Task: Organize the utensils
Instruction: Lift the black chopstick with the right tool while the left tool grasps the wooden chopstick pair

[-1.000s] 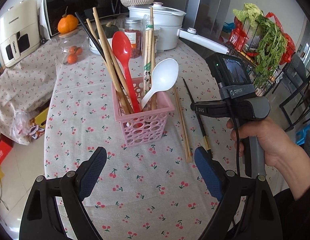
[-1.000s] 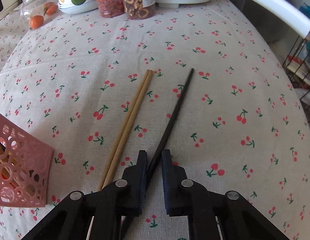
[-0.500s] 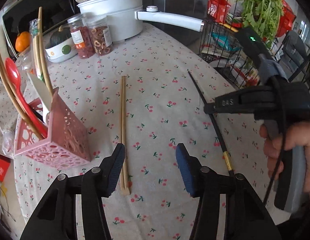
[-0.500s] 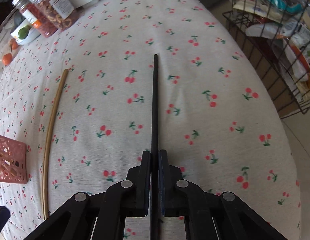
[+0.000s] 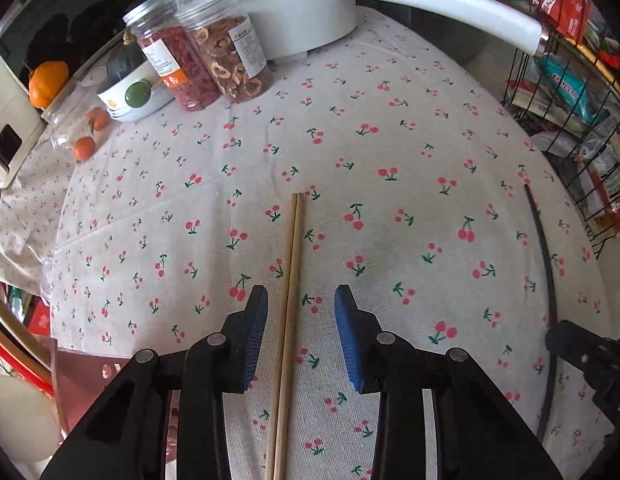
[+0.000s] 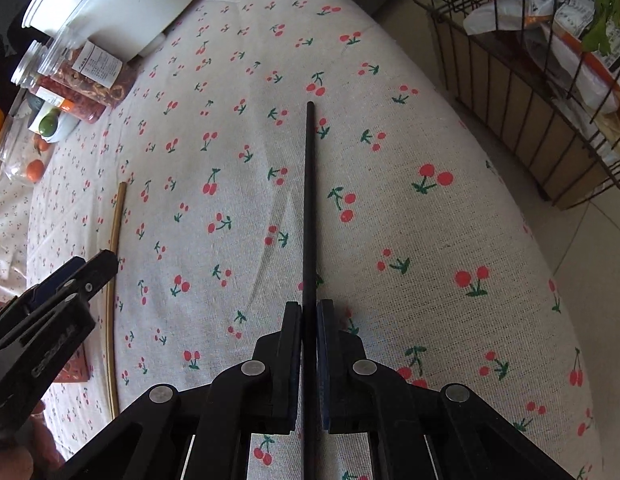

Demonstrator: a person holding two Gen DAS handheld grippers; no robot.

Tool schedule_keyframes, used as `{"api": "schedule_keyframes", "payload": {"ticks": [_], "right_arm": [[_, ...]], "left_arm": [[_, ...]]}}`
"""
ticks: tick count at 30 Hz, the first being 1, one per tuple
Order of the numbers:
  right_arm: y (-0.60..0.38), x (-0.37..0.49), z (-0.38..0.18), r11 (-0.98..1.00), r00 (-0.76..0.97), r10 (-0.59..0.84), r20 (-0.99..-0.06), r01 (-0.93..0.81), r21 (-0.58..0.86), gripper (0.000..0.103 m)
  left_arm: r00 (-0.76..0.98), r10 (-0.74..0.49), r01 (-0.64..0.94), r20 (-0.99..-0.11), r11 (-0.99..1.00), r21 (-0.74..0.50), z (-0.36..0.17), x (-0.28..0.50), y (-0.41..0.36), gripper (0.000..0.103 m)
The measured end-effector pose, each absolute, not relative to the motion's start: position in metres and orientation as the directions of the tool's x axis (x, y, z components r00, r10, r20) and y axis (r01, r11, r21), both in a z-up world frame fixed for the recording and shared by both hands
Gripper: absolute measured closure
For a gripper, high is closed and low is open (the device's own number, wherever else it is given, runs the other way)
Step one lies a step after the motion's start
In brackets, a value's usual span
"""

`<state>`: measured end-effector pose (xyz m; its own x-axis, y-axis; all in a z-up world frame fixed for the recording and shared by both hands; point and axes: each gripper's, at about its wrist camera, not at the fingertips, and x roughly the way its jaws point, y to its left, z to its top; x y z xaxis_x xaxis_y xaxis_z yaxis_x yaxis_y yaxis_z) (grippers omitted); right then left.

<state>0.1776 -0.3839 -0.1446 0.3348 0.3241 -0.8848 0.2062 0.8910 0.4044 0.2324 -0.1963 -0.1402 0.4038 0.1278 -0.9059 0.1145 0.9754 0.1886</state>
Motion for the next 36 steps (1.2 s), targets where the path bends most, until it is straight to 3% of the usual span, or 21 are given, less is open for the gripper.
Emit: {"api": "schedule_keyframes", "payload": {"ticks": [3, 5, 7, 10, 21, 36], "right_arm": [[-0.386, 0.179, -0.145, 0.888, 0.336, 0.334, -0.88, 0.201, 0.414, 0.099], [-0.385, 0.181, -0.144, 0.892, 0.334, 0.332, -0.882, 0.192, 0.408, 0.099], [-0.385, 0.182, -0.144, 0.896, 0.333, 0.326, -0.885, 0.189, 0.402, 0.099], [-0.383, 0.181, -0.144, 0.9, 0.334, 0.313, -0.889, 0.193, 0.39, 0.099], [-0.383, 0.161, -0.116, 0.902, 0.424, 0.26, -0.868, 0.215, 0.375, 0.099], [-0.336, 0.124, -0.032, 0.9, 0.648, 0.27, -0.713, 0.093, 0.425, 0.099]], "left_arm": [[0.409, 0.14, 0.089, -0.902, 0.977, 0.192, -0.143, 0.237, -0.19, 0.066], [0.404, 0.096, 0.089, -0.91, 0.986, 0.143, -0.143, 0.236, -0.187, 0.086], [0.391, 0.096, 0.095, -0.915, 0.985, 0.144, -0.144, 0.235, -0.189, 0.093], [0.399, 0.118, 0.125, -0.909, 0.975, 0.182, -0.145, 0.229, -0.197, 0.094], [0.454, -0.101, 0.255, -0.885, 0.967, 0.02, -0.088, 0.164, -0.205, 0.094], [0.637, -0.35, 0.385, -0.687, 0.916, -0.11, 0.029, 0.049, -0.126, 0.094]]}}
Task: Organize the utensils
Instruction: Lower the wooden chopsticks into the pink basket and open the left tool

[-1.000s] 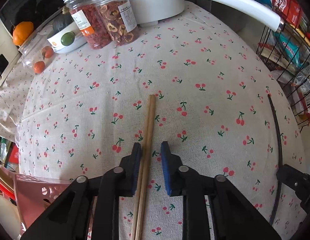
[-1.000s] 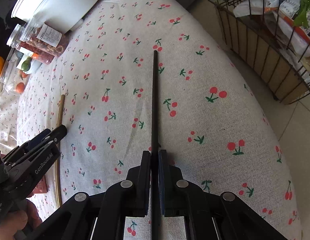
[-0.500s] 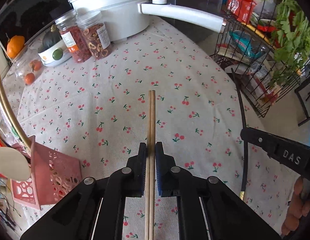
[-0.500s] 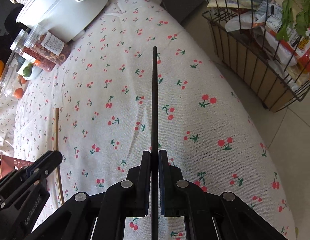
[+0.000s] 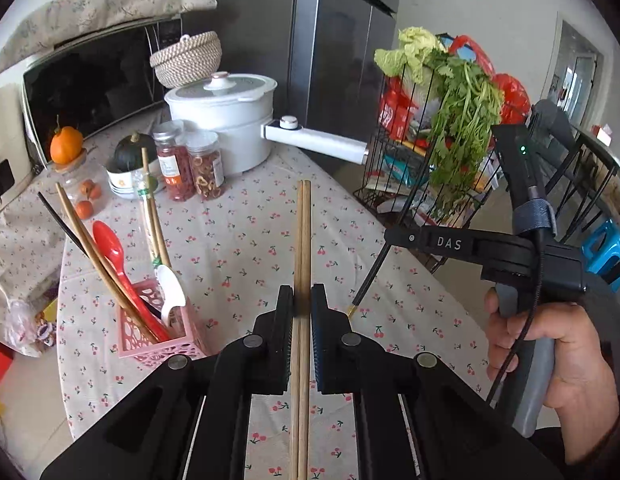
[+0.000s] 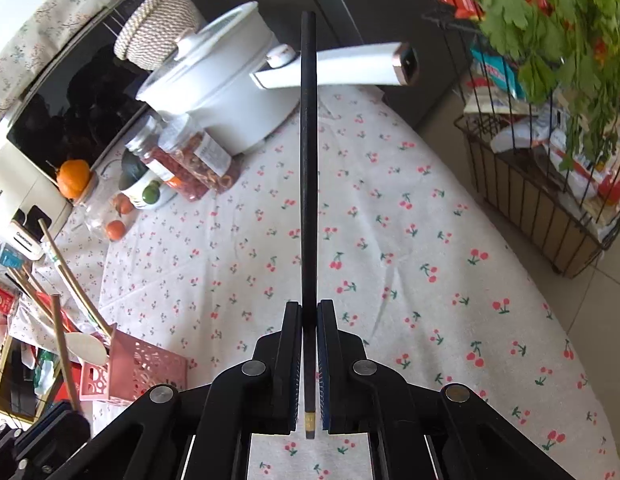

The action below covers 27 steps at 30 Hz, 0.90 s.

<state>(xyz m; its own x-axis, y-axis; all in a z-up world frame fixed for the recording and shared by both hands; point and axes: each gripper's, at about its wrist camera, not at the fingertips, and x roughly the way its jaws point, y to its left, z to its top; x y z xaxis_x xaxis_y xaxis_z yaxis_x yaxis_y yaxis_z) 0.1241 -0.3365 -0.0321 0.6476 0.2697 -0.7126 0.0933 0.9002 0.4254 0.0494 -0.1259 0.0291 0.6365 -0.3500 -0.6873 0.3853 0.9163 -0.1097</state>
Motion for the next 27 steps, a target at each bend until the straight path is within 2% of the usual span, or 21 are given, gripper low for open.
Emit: {"api": "schedule_keyframes", "payload": {"ticks": [7, 13, 19, 27], "right_arm": [[-0.308, 0.118, 0.001, 0.94, 0.716, 0.233, -0.658, 0.007, 0.341, 0.099], [-0.28, 0.113, 0.019, 0.963, 0.735, 0.226, -0.639, -0.072, 0.259, 0.099], [-0.252, 0.109, 0.02, 0.966, 0.727, 0.252, -0.639, -0.147, 0.214, 0.099], [-0.238, 0.109, 0.019, 0.958, 0.719, 0.283, -0.634, -0.179, 0.224, 0.099]], "left_arm": [[0.729, -0.443, 0.387, -0.522, 0.895, -0.22, 0.073, 0.035, -0.068, 0.094], [0.846, -0.452, 0.375, -0.284, 0.882, -0.286, 0.086, 0.03, -0.013, 0.094], [0.891, -0.395, 0.31, -0.223, 0.889, -0.337, 0.077, 0.059, 0.018, 0.094], [0.964, -0.197, 0.138, -0.178, 0.945, -0.297, 0.053, 0.091, 0.018, 0.094]]}}
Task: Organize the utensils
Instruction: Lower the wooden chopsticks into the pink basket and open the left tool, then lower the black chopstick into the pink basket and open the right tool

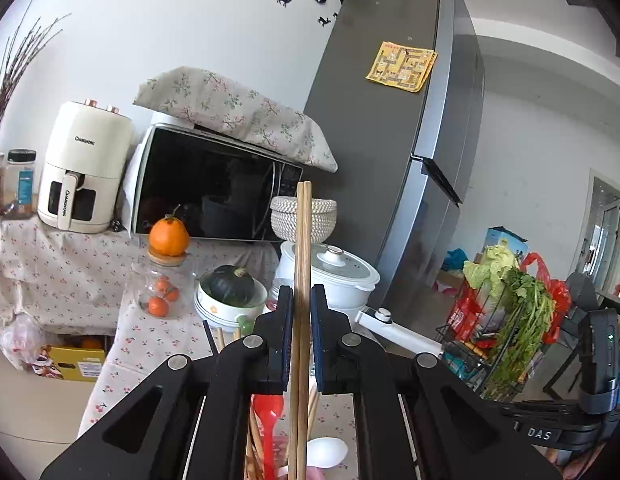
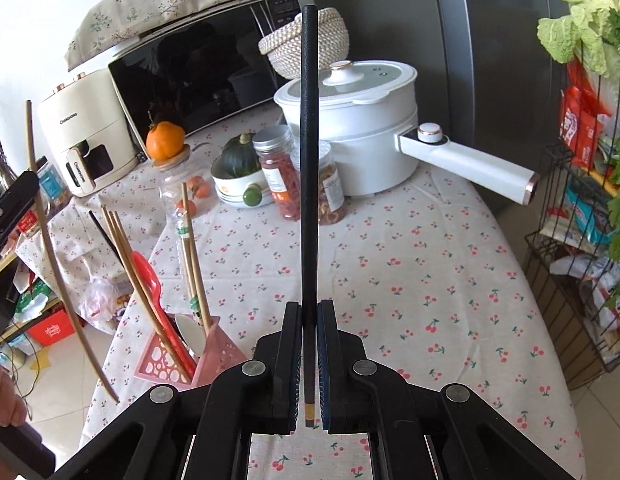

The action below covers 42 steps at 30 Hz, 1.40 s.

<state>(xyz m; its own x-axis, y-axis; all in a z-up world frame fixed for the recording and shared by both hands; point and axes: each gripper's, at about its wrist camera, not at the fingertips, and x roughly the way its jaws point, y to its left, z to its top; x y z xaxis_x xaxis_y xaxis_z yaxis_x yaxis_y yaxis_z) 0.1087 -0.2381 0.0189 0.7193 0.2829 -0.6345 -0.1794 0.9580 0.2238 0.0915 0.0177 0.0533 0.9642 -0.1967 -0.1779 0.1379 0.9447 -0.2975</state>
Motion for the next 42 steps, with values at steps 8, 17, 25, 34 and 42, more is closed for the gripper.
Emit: {"api": "schedule_keyframes", "payload": {"ticks": [8, 17, 25, 34, 42], "right_arm": [[-0.241, 0.109, 0.017, 0.958, 0.722, 0.278, -0.634, -0.157, 0.241, 0.099], [-0.233, 0.107, 0.02, 0.957, 0.732, 0.28, -0.621, -0.161, 0.242, 0.099], [-0.217, 0.091, 0.044, 0.943, 0.76, 0.327, -0.561, -0.223, 0.247, 0.099], [-0.19, 0.079, 0.06, 0.915, 0.778, 0.398, -0.486, -0.298, 0.272, 0.099], [-0.156, 0.091, 0.052, 0.906, 0.773, 0.422, -0.474, -0.339, 0.255, 0.099]], "left_arm": [[0.989, -0.091, 0.072, -0.12, 0.985, -0.158, 0.034, 0.102, -0.006, 0.094], [0.96, -0.099, 0.049, -0.263, 0.98, -0.192, 0.006, 0.114, -0.005, 0.074], [0.909, -0.148, 0.039, -0.389, 0.961, -0.275, 0.019, 0.091, 0.022, 0.032], [0.76, -0.128, -0.073, -0.637, 0.957, -0.28, 0.008, 0.078, 0.061, 0.017], [0.694, -0.127, -0.076, -0.709, 0.966, -0.248, -0.009, 0.073, 0.073, 0.016]]}}
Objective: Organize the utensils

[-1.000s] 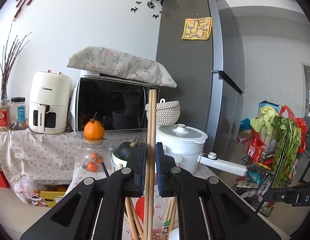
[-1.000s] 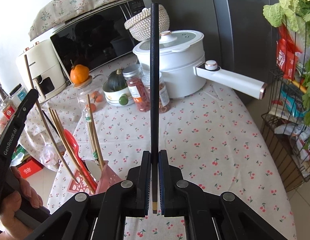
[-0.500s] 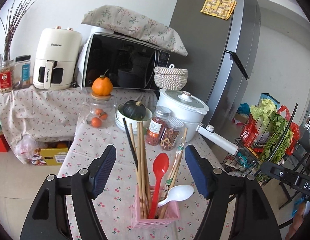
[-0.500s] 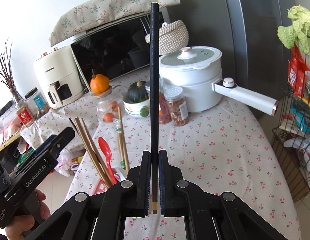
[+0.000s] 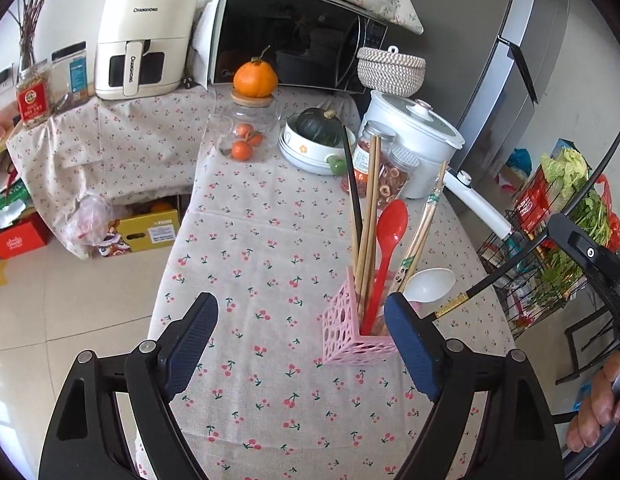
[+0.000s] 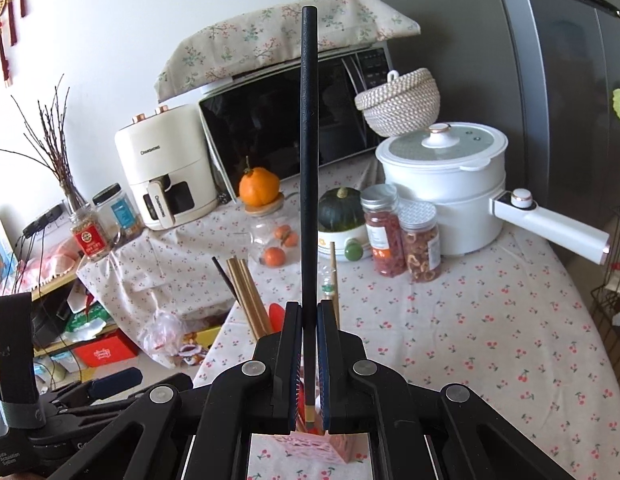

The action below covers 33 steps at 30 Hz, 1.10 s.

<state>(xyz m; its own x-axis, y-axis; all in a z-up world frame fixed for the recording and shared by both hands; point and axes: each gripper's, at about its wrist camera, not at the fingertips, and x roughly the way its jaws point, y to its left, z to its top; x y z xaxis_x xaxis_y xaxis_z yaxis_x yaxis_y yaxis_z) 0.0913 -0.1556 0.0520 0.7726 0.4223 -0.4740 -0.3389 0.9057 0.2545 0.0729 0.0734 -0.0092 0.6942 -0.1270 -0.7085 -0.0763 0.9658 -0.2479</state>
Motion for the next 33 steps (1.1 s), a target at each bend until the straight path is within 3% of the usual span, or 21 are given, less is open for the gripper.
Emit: {"api": "schedule_keyframes", "payload": {"ticks": [10, 12, 15, 22, 25, 33], "right_arm": [[-0.126, 0.114, 0.026, 0.925, 0.759, 0.38, -0.528, -0.317, 0.21, 0.095], [-0.129, 0.114, 0.027, 0.926, 0.764, 0.378, -0.523, -0.307, 0.22, 0.083], [-0.136, 0.109, 0.035, 0.93, 0.79, 0.364, -0.493, -0.285, 0.23, 0.055], [-0.167, 0.085, 0.053, 0.948, 0.824, 0.292, -0.485, -0.182, 0.261, 0.019], [-0.18, 0.061, 0.059, 0.969, 0.848, 0.212, -0.486, -0.116, 0.22, 0.003], [-0.192, -0.005, 0.059, 1.0, 0.863, -0.025, -0.505, 0.017, -0.019, 0.0]], "left_arm": [[0.673, -0.102, -0.11, -0.732, 0.966, -0.236, -0.015, 0.074, 0.087, 0.016], [0.671, -0.098, -0.113, -0.735, 0.966, -0.232, -0.014, 0.074, 0.088, 0.016], [0.671, -0.092, -0.121, -0.735, 0.965, -0.231, -0.011, 0.07, 0.088, 0.014], [0.672, -0.065, -0.142, -0.738, 0.966, -0.214, 0.007, 0.045, 0.08, 0.0], [0.687, -0.024, -0.146, -0.727, 0.975, -0.169, 0.016, 0.027, 0.071, 0.0], [0.741, 0.04, -0.104, -0.67, 0.993, -0.056, 0.036, -0.034, 0.036, 0.0]]}}
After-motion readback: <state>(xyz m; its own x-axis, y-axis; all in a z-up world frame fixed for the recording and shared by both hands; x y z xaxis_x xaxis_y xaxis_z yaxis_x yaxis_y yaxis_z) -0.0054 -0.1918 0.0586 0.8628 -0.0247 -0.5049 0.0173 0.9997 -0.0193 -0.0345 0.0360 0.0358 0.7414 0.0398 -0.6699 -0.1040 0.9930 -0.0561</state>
